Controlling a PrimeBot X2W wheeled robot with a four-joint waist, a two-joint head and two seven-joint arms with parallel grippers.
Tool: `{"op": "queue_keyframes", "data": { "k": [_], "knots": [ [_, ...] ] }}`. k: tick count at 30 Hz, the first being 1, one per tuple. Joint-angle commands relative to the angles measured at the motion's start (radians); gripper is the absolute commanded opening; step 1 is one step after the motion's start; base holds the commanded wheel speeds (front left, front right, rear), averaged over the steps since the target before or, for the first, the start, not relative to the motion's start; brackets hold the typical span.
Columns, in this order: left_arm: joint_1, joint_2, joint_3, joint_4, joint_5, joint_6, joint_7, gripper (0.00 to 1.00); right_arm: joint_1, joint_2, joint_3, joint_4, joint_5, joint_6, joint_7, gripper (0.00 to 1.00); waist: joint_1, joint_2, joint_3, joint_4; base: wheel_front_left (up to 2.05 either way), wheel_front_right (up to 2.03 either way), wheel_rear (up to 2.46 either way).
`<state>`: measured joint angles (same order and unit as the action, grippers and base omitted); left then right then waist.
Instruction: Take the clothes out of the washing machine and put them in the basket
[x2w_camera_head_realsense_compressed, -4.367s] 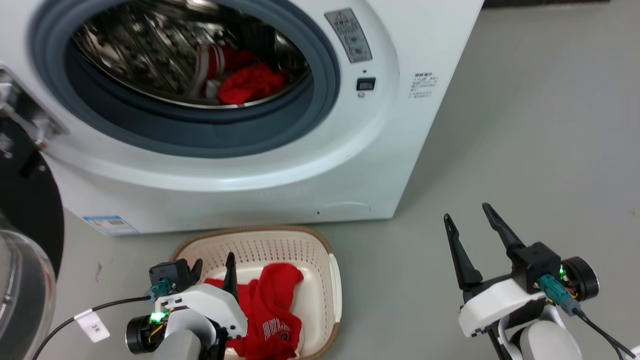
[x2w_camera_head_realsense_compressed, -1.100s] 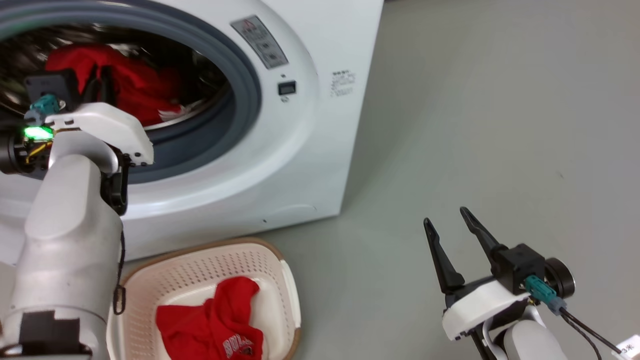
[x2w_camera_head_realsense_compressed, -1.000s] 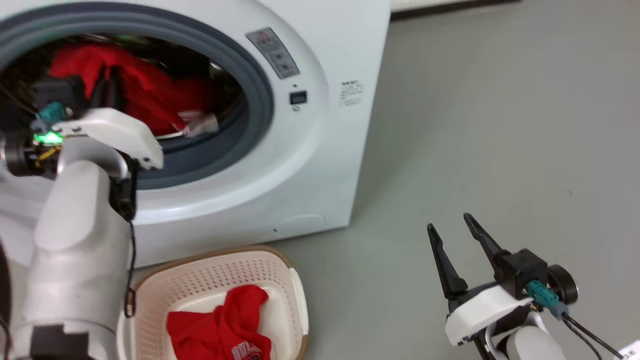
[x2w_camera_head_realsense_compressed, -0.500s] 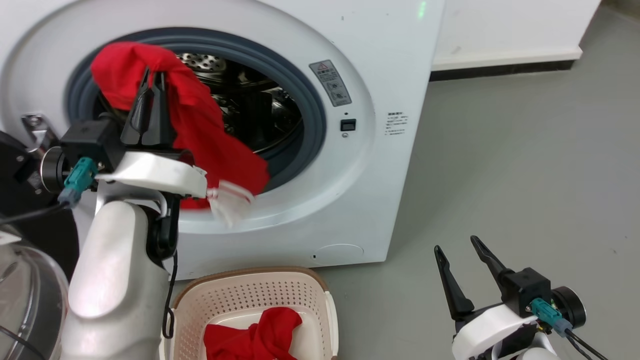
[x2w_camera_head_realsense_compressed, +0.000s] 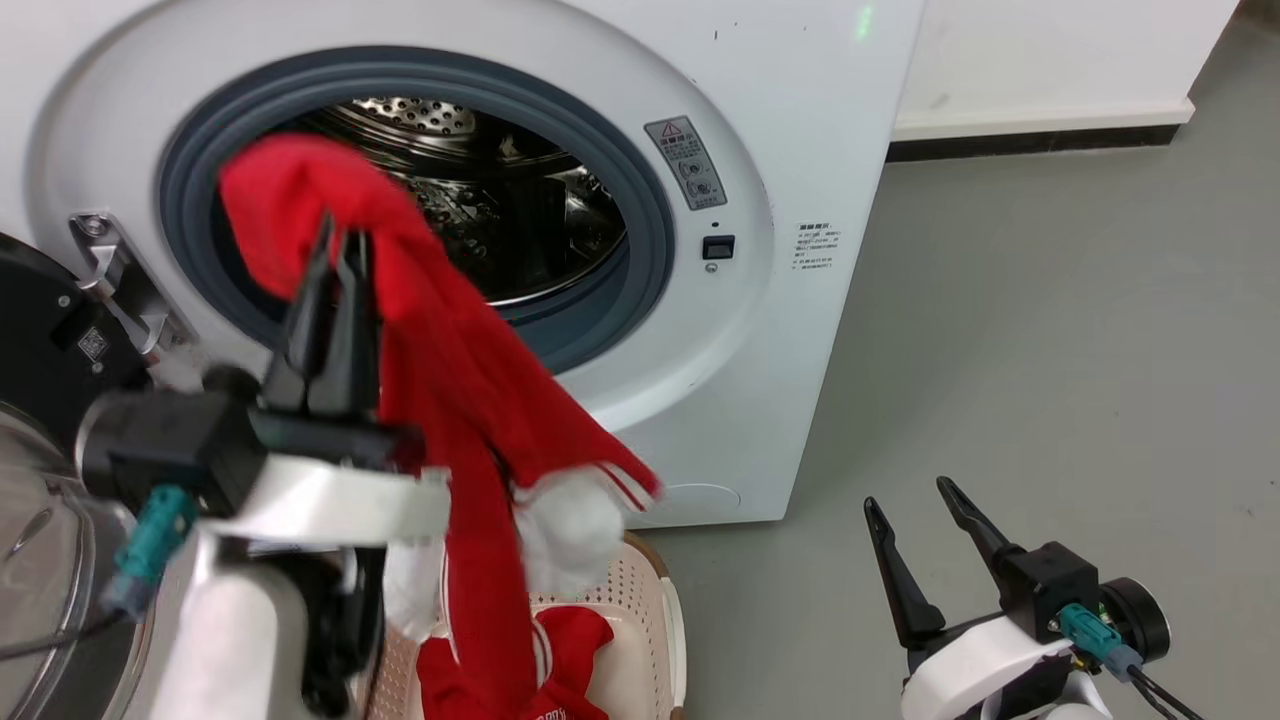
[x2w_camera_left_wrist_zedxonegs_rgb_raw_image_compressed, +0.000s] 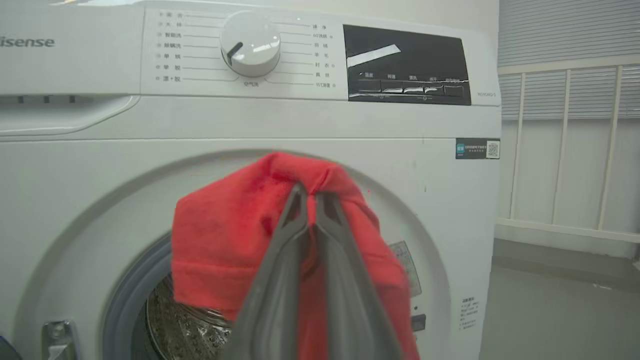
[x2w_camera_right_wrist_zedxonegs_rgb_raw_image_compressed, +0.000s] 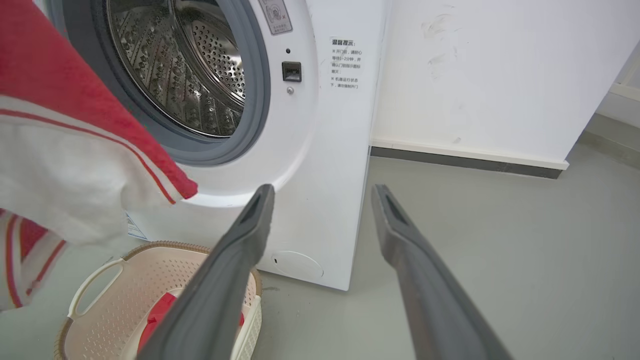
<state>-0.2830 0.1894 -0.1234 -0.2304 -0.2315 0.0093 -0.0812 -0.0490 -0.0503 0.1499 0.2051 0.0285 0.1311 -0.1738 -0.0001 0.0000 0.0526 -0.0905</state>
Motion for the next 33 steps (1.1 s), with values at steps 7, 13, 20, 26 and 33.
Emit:
{"op": "queue_keyframes", "data": {
  "k": [7,13,20,26,33],
  "knots": [
    [0.274,-0.055,-0.003,0.048,-0.047,0.064,0.008,0.0,-0.003,0.0,0.008,-0.004,0.003,-0.001,-0.001,1.0,0.0001,0.0,0.045,-0.015,0.0,0.0,0.0],
    [0.373,-0.087,-0.013,0.269,-0.105,0.05,-0.042,0.0,-0.023,0.0,-0.003,-0.009,-0.006,-0.001,-0.005,1.0,0.0001,0.0,0.098,-0.002,0.0,0.0,0.0],
    [0.21,-0.094,-0.015,0.668,-0.134,-0.038,-0.158,0.0,-0.076,0.0,0.013,-0.015,-0.008,-0.001,-0.011,1.0,0.0001,0.0,0.206,0.013,0.0,0.0,0.0],
    [0.004,-0.102,0.003,0.963,-0.123,-0.046,-0.181,0.0,-0.14,0.0,0.041,-0.02,0.002,-0.001,-0.021,1.0,0.0001,0.0,0.338,-0.009,0.0,0.0,0.0],
    [-0.177,-0.089,0.018,1.177,-0.1,-0.04,-0.185,0.0,-0.209,0.0,0.053,-0.01,0.008,-0.001,-0.041,1.0,0.0001,0.0,0.495,-0.052,0.0,0.0,0.0]
  ]
}}
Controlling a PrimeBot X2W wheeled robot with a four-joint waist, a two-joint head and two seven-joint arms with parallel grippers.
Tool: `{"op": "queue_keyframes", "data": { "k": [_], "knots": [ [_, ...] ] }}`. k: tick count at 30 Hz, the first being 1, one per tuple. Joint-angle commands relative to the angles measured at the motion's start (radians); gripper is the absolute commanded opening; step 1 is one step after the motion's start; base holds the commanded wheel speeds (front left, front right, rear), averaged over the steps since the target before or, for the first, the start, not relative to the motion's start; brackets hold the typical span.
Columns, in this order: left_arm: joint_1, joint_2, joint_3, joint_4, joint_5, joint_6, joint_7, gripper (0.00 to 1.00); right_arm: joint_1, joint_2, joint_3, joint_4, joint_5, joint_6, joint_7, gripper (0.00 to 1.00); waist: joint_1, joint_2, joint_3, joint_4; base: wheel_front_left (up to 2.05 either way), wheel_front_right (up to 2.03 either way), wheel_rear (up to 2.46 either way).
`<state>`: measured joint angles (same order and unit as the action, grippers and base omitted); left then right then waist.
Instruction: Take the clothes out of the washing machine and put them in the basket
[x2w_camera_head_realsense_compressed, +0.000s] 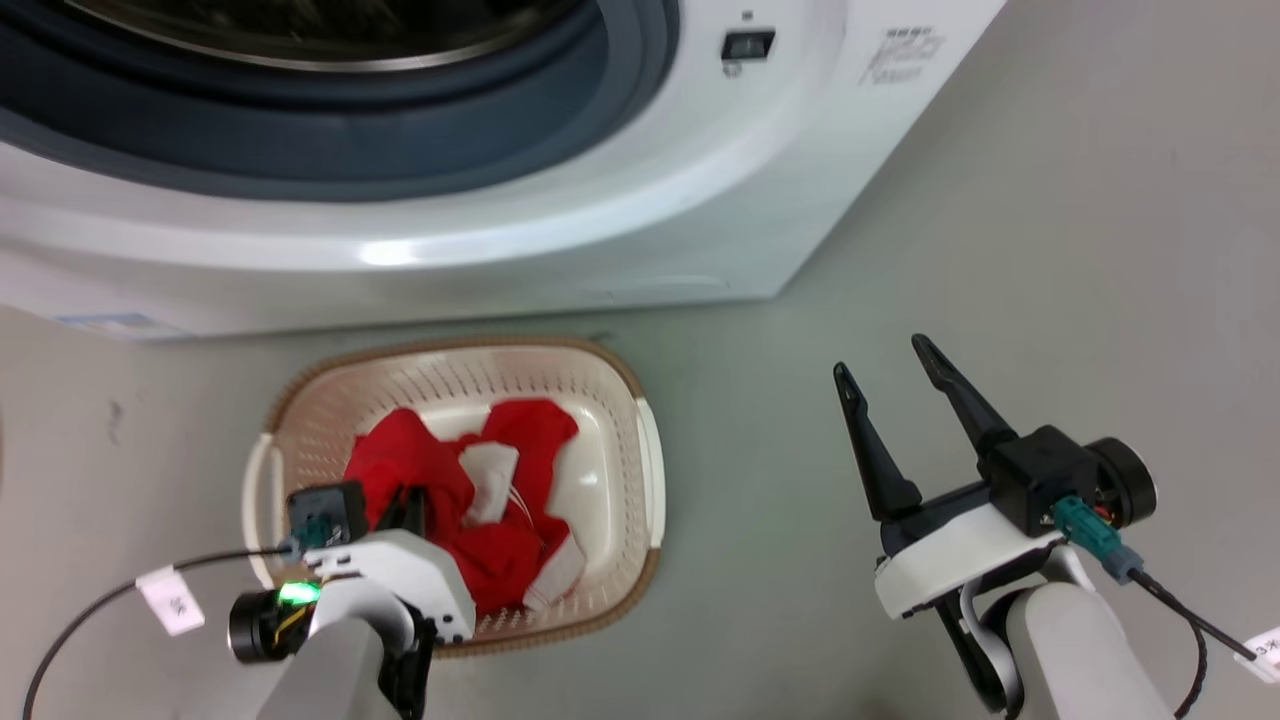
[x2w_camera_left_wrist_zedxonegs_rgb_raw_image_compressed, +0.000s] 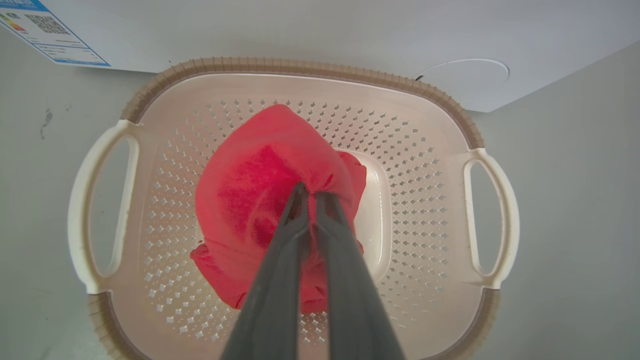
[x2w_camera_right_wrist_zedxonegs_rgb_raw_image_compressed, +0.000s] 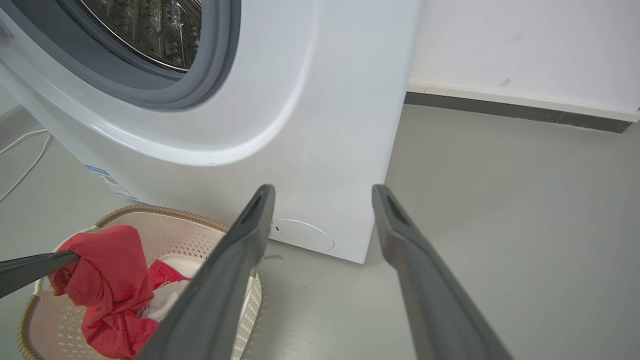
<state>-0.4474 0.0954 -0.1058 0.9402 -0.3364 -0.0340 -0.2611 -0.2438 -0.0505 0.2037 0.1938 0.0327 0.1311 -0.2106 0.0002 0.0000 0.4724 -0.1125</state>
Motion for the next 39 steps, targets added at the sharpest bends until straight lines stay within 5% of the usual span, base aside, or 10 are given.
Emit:
{"op": "queue_keyframes", "data": {
  "k": [1,14,15,16,17,18,26,39],
  "knots": [
    [-0.035,0.009,-0.002,0.033,0.012,0.004,-0.005,0.0,-0.024,0.001,-0.003,0.005,0.004,-0.001,-0.009,1.0,-0.0002,0.0,0.096,-0.032,0.0,0.0,0.0],
    [-0.168,0.017,0.033,0.291,-0.019,0.023,0.001,0.0,-0.087,0.001,0.013,0.058,0.01,-0.001,-0.039,1.0,-0.0002,0.0,0.176,-0.048,0.0,0.0,0.0],
    [-0.17,0.014,0.033,0.299,-0.022,0.022,0.0,0.35,-0.085,0.001,0.008,0.065,0.008,-0.001,-0.039,1.0,-0.0002,0.0,0.163,-0.044,0.0,0.0,0.0],
    [-0.168,0.011,0.03,0.305,-0.022,0.016,0.0,0.84,-0.08,0.0,0.003,0.071,0.006,-0.001,-0.041,1.0,-0.0002,0.0,0.146,-0.039,0.0,0.0,0.0],
    [-0.168,0.011,0.03,0.305,-0.022,0.016,0.0,0.84,-0.08,0.0,0.003,0.071,0.006,-0.001,-0.041,1.0,-0.0002,0.0,0.146,-0.039,0.0,0.0,0.0],
    [-0.163,0.008,0.03,0.308,-0.024,0.011,-0.002,1.0,-0.071,0.0,-0.002,0.08,0.003,-0.001,-0.042,1.0,-0.0002,0.0,0.122,-0.034,0.0,0.0,0.0],
    [-0.044,-0.016,0.016,0.223,-0.006,-0.01,-0.004,1.0,0.028,0.0,-0.055,0.125,-0.01,-0.001,-0.042,1.0,-0.0002,0.0,-0.137,0.005,0.0,0.0,0.0],
    [0.173,-0.038,0.033,-0.267,0.104,0.011,-0.004,1.0,0.145,0.0,-0.122,0.074,-0.038,-0.001,0.008,1.0,-0.0002,0.0,-0.375,0.036,0.0,0.0,0.0]
  ]
}}
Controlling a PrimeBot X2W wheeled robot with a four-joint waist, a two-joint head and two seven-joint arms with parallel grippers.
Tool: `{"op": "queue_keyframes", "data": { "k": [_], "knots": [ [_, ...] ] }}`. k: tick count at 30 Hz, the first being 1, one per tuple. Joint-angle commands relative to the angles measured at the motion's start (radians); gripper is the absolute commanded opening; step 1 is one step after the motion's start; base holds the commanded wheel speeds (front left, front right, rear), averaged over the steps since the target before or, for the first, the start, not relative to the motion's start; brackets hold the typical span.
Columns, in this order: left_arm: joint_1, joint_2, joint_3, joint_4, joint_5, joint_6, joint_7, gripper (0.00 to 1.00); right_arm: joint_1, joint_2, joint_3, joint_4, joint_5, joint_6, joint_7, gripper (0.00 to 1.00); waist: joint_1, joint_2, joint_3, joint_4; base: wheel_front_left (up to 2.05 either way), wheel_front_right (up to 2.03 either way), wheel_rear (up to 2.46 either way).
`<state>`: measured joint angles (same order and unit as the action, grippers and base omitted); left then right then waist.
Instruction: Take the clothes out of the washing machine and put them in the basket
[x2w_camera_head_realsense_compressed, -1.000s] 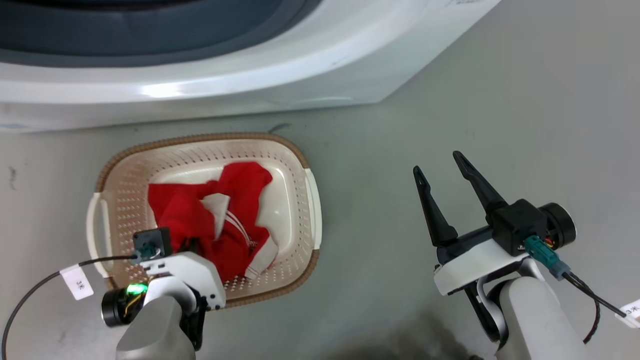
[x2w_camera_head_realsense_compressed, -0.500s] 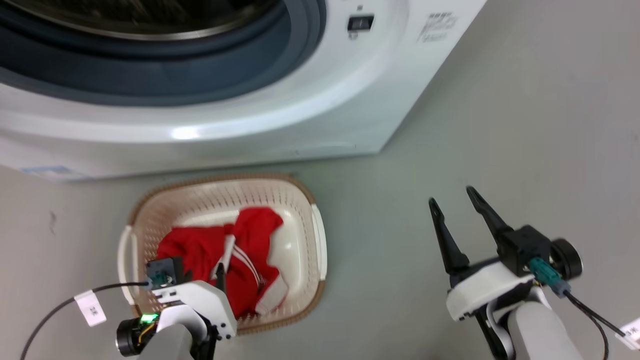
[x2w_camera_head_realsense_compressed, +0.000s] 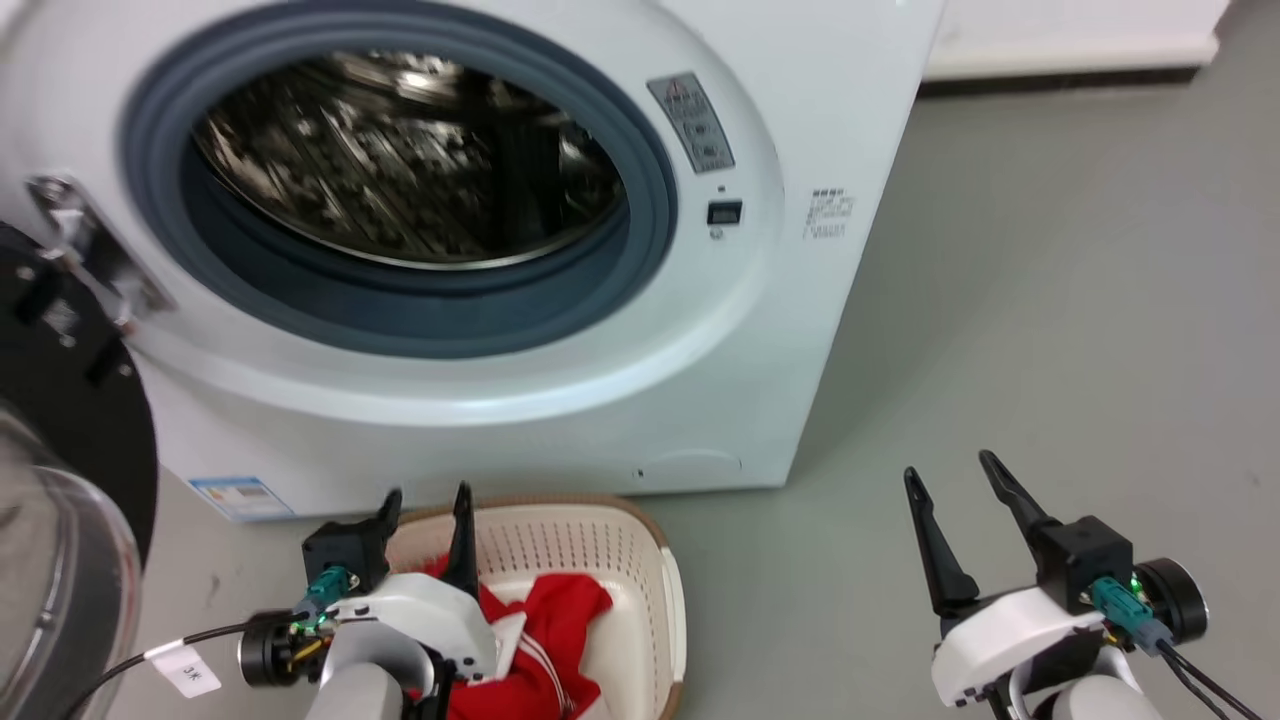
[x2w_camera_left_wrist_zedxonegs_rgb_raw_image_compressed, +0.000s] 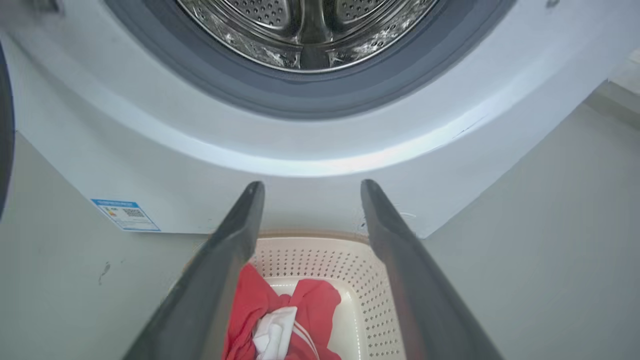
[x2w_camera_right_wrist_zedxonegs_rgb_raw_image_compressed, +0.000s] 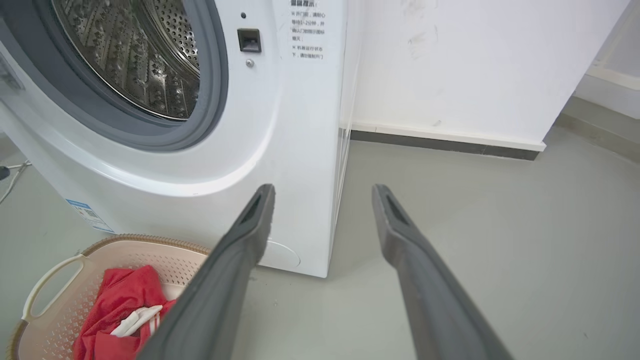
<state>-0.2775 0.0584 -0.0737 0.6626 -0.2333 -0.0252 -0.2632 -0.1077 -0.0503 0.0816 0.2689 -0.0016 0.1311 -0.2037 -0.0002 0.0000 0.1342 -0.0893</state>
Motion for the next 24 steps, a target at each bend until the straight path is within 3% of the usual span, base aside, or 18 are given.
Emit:
{"op": "queue_keyframes", "data": {
  "k": [1,12,24],
  "knots": [
    [0.017,-0.002,0.001,-0.037,0.014,0.005,-0.002,1.0,0.015,0.0,-0.006,-0.009,-0.007,-0.001,0.003,1.0,0.0002,0.0,-0.047,0.016,0.0,0.0,0.0],
    [0.134,0.005,0.032,-0.422,0.104,0.013,-0.002,1.0,0.067,0.0,-0.046,-0.103,-0.021,-0.001,0.048,1.0,0.0002,0.0,-0.108,0.042,0.0,0.0,0.0],
    [0.276,0.025,0.057,-0.528,0.124,0.019,-0.002,1.0,0.136,0.0,-0.063,-0.199,-0.014,-0.001,0.09,1.0,0.0002,0.0,-0.156,0.051,0.0,0.0,0.0]
  ]
}}
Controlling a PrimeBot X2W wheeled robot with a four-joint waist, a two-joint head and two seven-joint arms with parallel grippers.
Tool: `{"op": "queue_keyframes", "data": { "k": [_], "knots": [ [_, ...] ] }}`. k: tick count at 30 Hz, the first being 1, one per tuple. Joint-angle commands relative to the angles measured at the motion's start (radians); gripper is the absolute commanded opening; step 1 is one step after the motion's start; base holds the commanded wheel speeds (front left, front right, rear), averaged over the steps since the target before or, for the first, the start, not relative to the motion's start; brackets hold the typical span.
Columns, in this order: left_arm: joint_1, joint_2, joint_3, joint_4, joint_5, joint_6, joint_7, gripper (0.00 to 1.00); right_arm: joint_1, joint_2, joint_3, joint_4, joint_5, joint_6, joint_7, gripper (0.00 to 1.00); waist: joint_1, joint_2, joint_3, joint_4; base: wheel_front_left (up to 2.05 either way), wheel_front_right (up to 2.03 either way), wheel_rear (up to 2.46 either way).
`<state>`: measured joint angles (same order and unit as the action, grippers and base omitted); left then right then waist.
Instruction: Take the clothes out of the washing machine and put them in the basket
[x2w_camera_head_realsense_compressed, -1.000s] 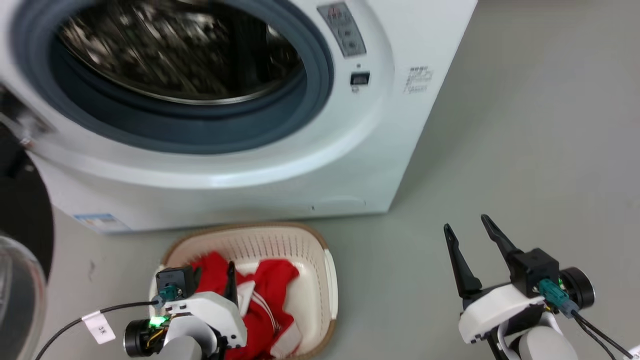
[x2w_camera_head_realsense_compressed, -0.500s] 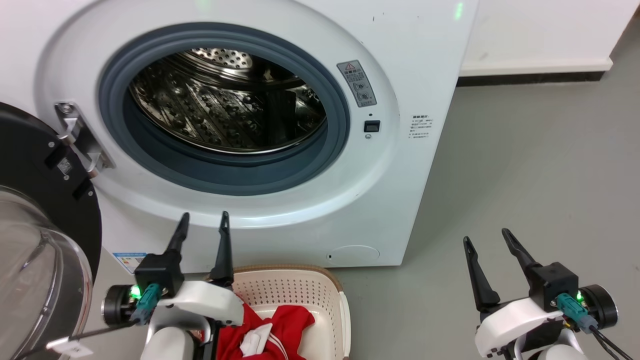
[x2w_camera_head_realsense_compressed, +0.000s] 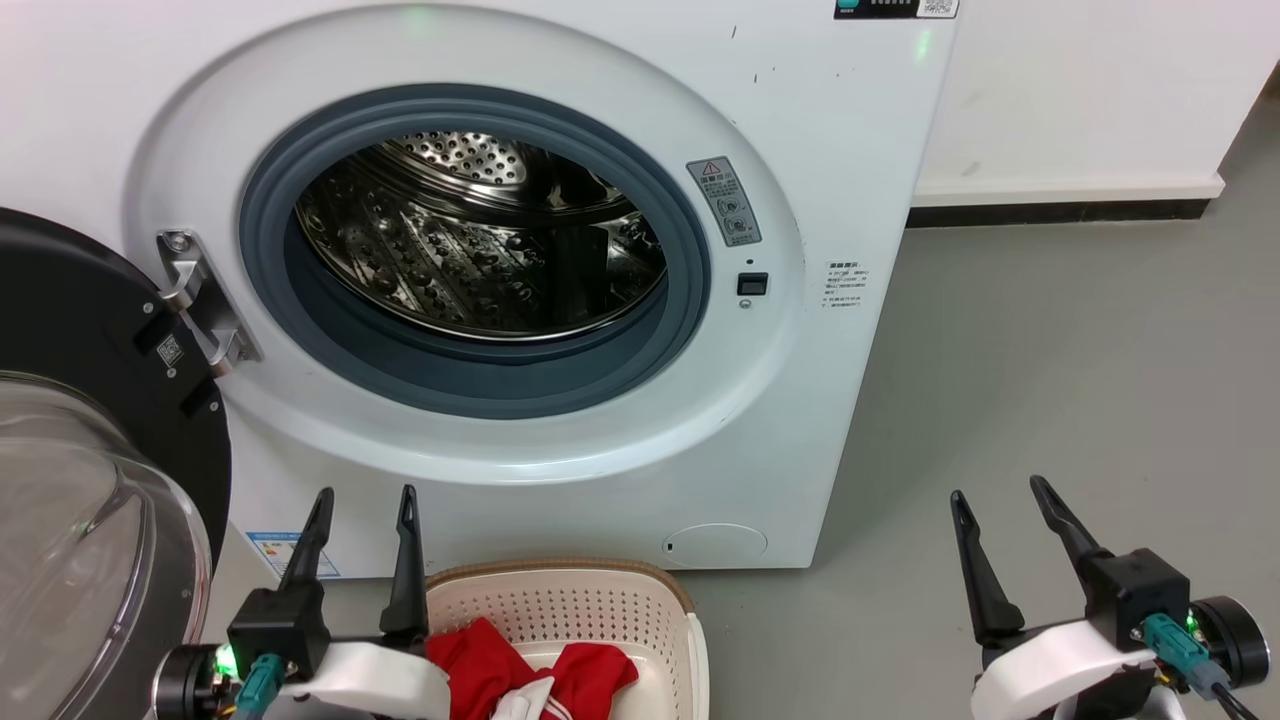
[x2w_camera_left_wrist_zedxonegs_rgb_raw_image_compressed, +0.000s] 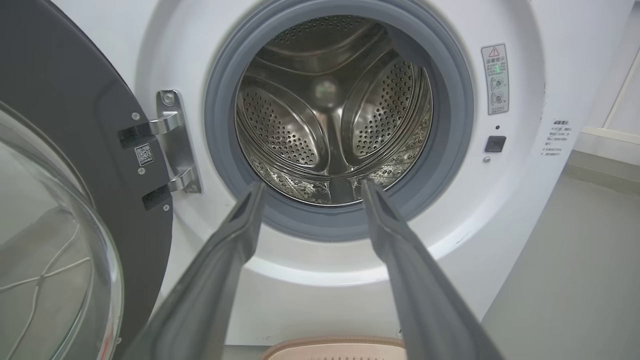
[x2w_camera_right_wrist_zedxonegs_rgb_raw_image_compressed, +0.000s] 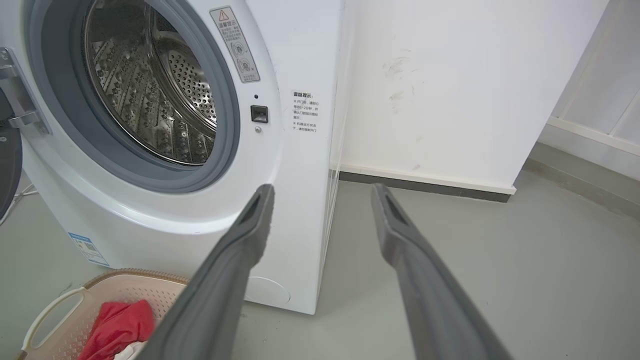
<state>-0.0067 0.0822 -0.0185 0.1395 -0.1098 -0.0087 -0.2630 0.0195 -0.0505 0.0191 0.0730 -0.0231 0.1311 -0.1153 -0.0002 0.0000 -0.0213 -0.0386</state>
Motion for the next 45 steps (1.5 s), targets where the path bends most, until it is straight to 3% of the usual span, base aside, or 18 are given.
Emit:
{"op": "queue_keyframes", "data": {
  "k": [1,23,24,45],
  "knots": [
    [0.011,0.001,0.002,-0.006,0.0,0.004,-0.002,1.0,0.012,0.001,0.0,-0.009,0.007,-0.001,0.005,1.0,0.0002,0.0,-0.002,0.0,0.0,0.0,0.0],
    [0.022,0.005,0.002,0.011,-0.02,0.009,-0.002,1.0,0.038,0.001,0.029,-0.038,0.02,-0.001,0.03,1.0,0.0002,0.0,-0.005,-0.002,0.0,0.0,0.0],
    [0.022,0.002,-0.001,0.015,-0.017,0.007,0.0,0.0,0.032,0.0,0.028,-0.03,0.017,0.0,0.029,0.0,0.0002,0.0,-0.005,-0.002,0.0,0.0,0.0],
    [-0.014,-0.007,0.036,0.044,-0.388,-0.026,0.097,0.0,-0.008,-0.023,0.018,0.02,0.448,0.0,0.054,0.0,0.0003,0.0,0.0,0.004,0.0,0.0,0.0]
  ]
}}
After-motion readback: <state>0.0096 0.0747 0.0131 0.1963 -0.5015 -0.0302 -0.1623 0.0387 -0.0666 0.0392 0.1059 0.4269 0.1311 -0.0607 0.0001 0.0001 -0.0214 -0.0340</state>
